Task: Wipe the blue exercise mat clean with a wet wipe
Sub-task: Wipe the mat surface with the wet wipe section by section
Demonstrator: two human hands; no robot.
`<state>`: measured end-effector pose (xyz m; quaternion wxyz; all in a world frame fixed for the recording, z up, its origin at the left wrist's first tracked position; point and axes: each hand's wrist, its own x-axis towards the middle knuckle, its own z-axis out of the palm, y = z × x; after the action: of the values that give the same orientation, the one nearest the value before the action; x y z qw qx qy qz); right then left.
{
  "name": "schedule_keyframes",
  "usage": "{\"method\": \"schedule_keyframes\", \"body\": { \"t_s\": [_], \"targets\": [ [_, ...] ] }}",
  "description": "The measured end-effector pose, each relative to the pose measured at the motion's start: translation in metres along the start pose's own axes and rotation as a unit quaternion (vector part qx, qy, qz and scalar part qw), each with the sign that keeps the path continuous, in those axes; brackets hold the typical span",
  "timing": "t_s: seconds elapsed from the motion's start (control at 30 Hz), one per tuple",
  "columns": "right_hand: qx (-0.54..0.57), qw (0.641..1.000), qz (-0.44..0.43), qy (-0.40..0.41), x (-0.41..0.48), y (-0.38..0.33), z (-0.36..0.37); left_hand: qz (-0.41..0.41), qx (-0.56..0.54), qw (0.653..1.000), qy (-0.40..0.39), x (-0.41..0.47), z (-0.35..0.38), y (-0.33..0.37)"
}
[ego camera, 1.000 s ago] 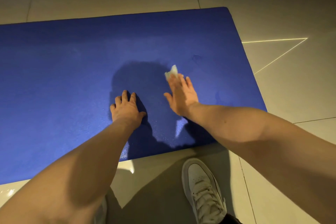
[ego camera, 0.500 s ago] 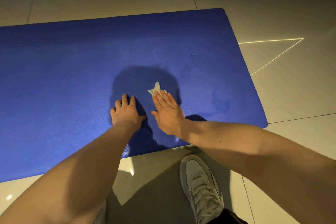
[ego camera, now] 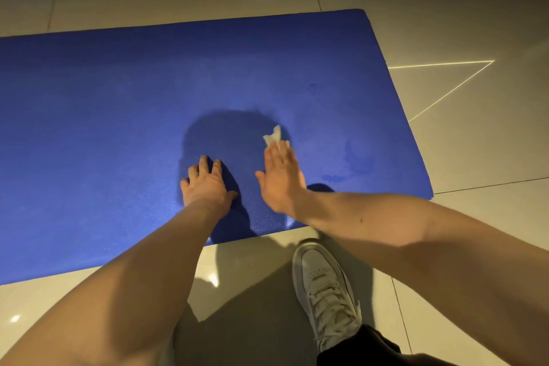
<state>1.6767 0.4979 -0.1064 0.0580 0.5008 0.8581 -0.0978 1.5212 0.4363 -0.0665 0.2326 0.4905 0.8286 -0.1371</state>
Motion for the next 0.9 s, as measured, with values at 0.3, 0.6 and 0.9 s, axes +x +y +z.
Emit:
{"method": "schedule_keyframes", "body": {
  "t_s": [0.3, 0.6, 0.9],
  "targets": [
    [0.009, 0.999, 0.005, -0.036, 0.001, 0.064, -0.009, 0.0, -0.001, 1.0, 0.004, -0.005, 0.004, 0.001],
    [-0.015, 0.998, 0.063, 0.0, -0.023, 0.016, 0.002, -0.001, -0.003, 1.0, 0.003, -0.013, 0.009, 0.005],
    [-0.116, 0.989, -0.093, -0.018, -0.047, 0.043, 0.017, -0.005, -0.005, 1.0, 0.012, -0.02, 0.015, 0.011]
  ]
}}
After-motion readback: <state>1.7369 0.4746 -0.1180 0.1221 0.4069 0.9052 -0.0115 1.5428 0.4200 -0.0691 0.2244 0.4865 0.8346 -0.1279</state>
